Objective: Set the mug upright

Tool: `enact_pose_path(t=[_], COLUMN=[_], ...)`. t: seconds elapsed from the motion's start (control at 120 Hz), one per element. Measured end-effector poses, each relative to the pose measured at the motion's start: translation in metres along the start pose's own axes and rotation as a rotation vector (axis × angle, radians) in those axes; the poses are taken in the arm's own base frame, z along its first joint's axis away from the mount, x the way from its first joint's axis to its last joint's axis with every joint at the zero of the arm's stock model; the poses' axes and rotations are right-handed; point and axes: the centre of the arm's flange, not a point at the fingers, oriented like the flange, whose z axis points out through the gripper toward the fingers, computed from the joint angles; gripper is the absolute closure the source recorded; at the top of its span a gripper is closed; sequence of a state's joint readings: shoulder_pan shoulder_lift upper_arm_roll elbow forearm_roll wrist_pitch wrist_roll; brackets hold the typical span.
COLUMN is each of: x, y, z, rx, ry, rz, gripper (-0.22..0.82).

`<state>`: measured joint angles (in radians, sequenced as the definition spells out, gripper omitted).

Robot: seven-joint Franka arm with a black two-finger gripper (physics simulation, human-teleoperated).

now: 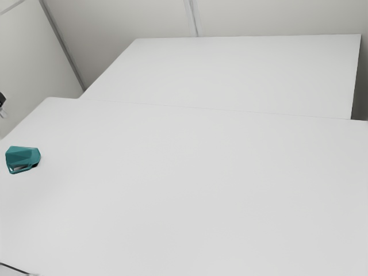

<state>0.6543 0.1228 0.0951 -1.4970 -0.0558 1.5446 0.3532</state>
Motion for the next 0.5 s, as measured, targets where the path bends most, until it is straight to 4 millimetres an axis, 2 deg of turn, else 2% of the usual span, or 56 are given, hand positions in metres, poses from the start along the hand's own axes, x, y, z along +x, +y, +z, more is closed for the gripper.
enact_pose_path(t=[0.308,0.5], x=[0.004,-0.009], y=[-0.097,-0.155], z=[0.033,0.047], rx=[-0.160,-0.233], ry=[0.121,0.208], rz=[0.071,0.107], gripper=[0.02,0.02])
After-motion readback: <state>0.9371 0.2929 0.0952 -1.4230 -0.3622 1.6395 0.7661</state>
